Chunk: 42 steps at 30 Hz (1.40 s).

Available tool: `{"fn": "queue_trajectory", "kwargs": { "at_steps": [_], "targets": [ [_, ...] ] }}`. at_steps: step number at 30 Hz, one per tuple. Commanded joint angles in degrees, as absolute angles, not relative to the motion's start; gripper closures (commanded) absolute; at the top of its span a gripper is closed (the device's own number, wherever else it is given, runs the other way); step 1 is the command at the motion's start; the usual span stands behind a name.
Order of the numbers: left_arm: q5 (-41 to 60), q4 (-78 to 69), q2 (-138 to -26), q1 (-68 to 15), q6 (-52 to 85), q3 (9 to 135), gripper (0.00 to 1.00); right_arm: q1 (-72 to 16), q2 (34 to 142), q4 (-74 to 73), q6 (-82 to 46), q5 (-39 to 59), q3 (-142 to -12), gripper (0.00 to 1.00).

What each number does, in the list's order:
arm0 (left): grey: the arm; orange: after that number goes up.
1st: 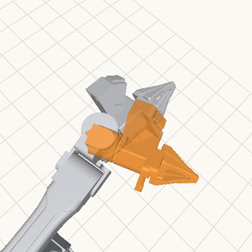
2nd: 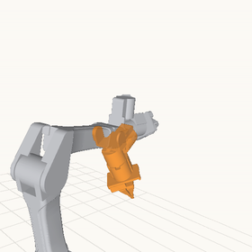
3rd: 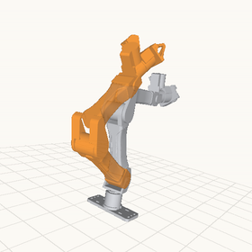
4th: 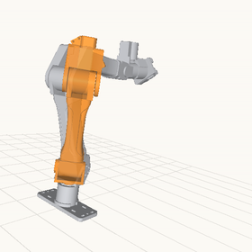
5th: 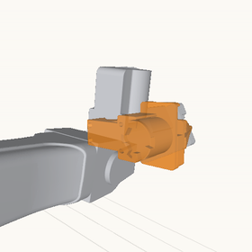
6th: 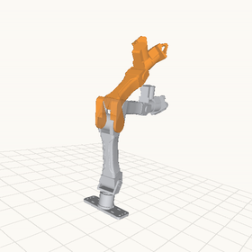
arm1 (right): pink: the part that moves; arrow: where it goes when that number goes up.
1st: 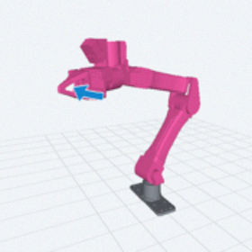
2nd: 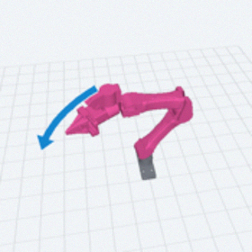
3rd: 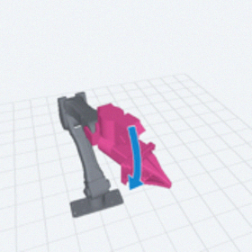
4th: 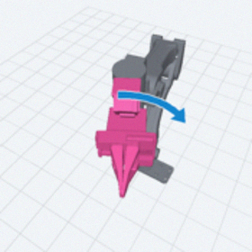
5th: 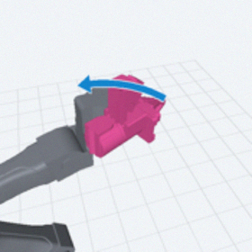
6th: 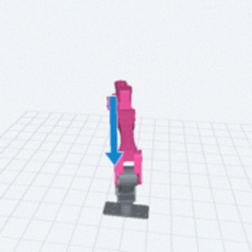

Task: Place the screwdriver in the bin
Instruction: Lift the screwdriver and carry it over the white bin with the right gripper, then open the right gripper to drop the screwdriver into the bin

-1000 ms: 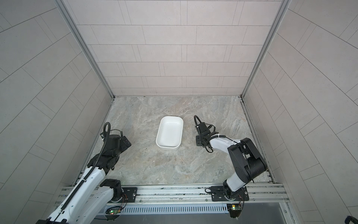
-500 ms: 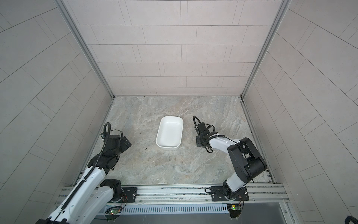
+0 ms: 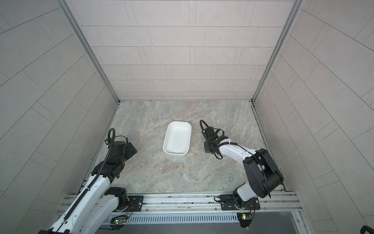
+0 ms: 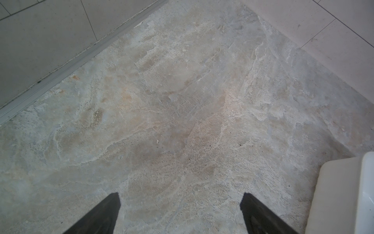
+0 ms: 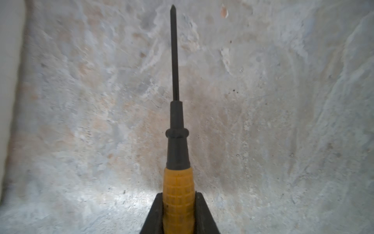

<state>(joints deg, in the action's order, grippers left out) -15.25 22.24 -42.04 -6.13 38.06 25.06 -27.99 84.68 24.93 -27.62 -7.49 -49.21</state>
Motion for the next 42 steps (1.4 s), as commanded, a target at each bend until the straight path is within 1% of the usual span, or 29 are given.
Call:
{"fn": "queue_trajectory", "kwargs": {
  "at_steps": [1, 3, 8, 13, 17, 21, 31, 38, 40, 42],
  "targets": [
    [-16.45, 22.59, -41.48, -5.82, 38.65, 24.61, 0.00, -30.69, 82.53, 29.26, -30.11, -11.02, -53.64, 0.90],
    [-16.44, 22.50, -41.37, -5.82, 38.67, 24.54, 0.00, -32.57, 82.68, 30.07, -31.23, -11.72, -56.02, 0.90],
    [-17.76, 22.77, -41.33, -5.85, 39.28, 24.52, 0.00, -37.29, 85.22, 30.63, -34.09, -9.88, -63.40, 0.90],
    [-17.83, 22.94, -41.42, -5.85, 39.38, 24.52, 0.00, -39.22, 91.11, 25.18, -37.38, -3.10, -68.19, 0.90],
    [-17.90, 22.69, -41.42, -5.82, 39.42, 24.43, 0.00, -39.49, 96.78, 25.08, -39.96, 0.97, -72.61, 0.91],
    [-17.67, 22.50, -41.74, -5.83, 39.38, 24.43, 0.00, -39.81, 99.40, 24.56, -40.86, 2.50, -74.09, 0.92],
    [-17.31, 21.97, -42.01, -5.80, 39.37, 24.43, 0.00, -41.35, 101.82, 22.60, -42.12, 3.25, -73.32, 0.91],
    [-16.75, 21.44, -41.93, -5.80, 39.29, 24.32, 0.00, -42.04, 101.78, 24.11, -41.49, 1.83, -74.09, 0.86],
    [-16.24, 21.02, -42.09, -5.85, 39.12, 24.26, 0.00, -42.14, 100.97, 23.84, -41.47, 1.84, -73.33, 0.82],
    [-16.30, 21.09, -42.27, -5.81, 39.16, 24.30, 0.00, -42.11, 100.01, 24.06, -41.19, 2.04, -73.05, 0.71]
  ]
}}
